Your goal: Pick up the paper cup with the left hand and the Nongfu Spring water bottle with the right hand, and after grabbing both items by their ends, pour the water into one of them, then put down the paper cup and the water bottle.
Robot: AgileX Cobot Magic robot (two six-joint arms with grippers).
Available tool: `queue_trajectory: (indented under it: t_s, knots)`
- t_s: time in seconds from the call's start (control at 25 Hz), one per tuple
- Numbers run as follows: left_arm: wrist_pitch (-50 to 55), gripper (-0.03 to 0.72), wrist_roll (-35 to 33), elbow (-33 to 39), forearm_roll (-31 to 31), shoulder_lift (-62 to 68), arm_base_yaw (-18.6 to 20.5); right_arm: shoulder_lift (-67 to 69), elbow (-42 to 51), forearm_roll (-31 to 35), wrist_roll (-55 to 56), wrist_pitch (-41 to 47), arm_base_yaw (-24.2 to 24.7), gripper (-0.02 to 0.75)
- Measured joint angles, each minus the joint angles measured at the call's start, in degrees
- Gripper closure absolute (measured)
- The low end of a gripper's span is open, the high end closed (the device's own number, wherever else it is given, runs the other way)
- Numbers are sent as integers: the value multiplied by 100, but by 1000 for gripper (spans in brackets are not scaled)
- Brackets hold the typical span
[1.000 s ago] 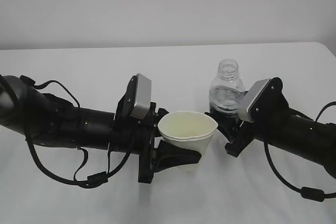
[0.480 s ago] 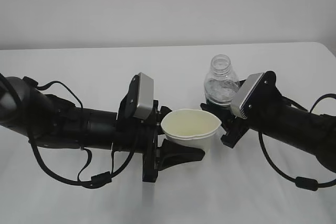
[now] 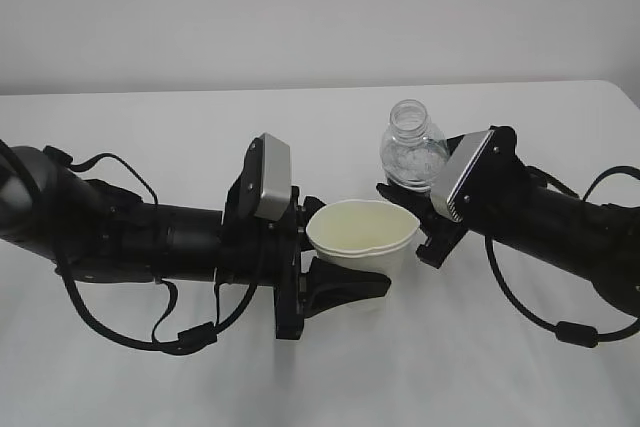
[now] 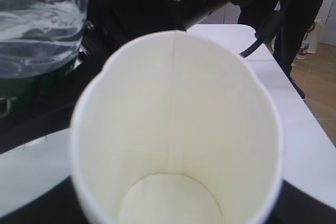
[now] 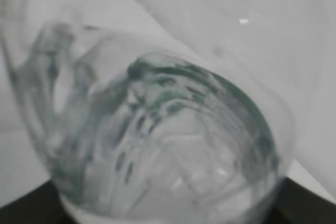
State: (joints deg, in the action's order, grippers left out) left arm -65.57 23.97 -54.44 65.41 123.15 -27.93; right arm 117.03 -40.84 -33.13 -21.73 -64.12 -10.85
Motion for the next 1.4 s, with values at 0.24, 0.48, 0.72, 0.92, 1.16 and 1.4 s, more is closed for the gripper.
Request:
queue_trajectory:
  t_s: [0.24, 0.48, 0.72, 0.92, 1.16, 1.4]
  knots:
    - [0, 274, -118, 0, -23, 0, 0, 0, -105, 47, -258, 0, 0, 274]
    - [0, 274, -176, 0, -94, 0, 0, 0, -134, 240, -665, 0, 0, 274]
    - [0, 274, -249, 0, -115, 0, 0, 0, -186, 419, -947, 0, -4, 274]
    - [0, 274, -272, 0, -130, 0, 0, 0, -186, 475, -1262, 0, -4, 275]
    - [0, 274, -300, 0, -258, 0, 0, 0, -186, 532, -1640, 0, -4, 275]
    - [0, 274, -300, 0, -357, 0, 0, 0, -186, 741, -2122, 0, -4, 275]
